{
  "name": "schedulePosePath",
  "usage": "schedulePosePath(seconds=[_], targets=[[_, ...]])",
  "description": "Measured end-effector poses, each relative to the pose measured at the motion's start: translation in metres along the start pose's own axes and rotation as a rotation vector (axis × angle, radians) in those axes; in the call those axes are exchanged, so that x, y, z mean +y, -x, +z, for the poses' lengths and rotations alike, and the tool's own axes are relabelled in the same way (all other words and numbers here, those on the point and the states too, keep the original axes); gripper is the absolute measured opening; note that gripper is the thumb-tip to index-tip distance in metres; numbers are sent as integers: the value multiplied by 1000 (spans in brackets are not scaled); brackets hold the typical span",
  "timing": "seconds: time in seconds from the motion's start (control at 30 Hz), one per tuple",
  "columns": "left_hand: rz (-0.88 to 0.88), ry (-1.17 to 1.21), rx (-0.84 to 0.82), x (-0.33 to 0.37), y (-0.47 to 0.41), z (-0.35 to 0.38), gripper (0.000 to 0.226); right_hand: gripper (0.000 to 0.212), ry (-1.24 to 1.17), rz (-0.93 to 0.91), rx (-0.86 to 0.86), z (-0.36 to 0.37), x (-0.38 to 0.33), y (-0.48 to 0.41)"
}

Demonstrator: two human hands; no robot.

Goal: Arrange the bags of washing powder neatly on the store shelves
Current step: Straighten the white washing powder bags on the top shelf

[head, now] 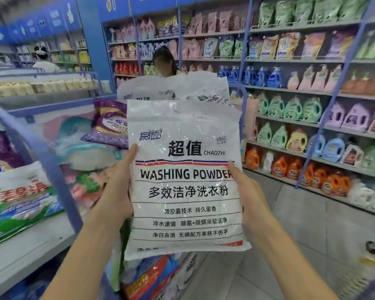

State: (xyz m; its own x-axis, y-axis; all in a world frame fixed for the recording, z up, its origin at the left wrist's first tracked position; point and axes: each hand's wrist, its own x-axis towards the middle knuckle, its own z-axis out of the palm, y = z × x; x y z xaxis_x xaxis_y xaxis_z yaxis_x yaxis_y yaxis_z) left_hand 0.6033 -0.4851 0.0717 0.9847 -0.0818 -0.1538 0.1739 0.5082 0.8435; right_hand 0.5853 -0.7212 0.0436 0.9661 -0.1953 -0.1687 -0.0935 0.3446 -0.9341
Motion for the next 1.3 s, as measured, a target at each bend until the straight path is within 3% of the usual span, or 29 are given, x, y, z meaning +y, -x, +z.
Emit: schedulePosePath(seconds=[0.23, 0.33, 0.5, 0.63, 0.7, 0.77, 0.93, 1.0, 1.2, 1.3], targets=[[58, -40, -46, -17, -101, 42, 49, 43, -21, -8, -7, -35, -30, -132], [109, -98, 5, -28, -140, 49, 42, 48, -17, -6, -55, -35, -36, -188], [203, -8, 62, -32, -206, 63, 55, 36, -10, -6, -92, -25, -59, -281], [253, -8, 257, -27, -273, 68, 78, 37, -17, -126, -155, -5, -92, -350], [205, -85, 429, -27, -306, 71, 70, 27, -7, -180, -182, 9, -110, -378], [144, -198, 611, -26, -334, 70, 54, 35, 22, -194, -190, 23, -118, -404], [95, -275, 798, -14, -365, 60, 45, 41, 37, -149, -293, 57, -107, -446], [151, -219, 851, -5, -367, 48, 53, 49, 69, -120, -299, 71, -96, -451], [325, -117, 837, 20, -376, 17, 69, 52, 63, -79, -347, 124, -60, -463], [258, -176, 701, 26, -381, 10, 69, 54, 88, -106, -323, 147, -52, -479]])
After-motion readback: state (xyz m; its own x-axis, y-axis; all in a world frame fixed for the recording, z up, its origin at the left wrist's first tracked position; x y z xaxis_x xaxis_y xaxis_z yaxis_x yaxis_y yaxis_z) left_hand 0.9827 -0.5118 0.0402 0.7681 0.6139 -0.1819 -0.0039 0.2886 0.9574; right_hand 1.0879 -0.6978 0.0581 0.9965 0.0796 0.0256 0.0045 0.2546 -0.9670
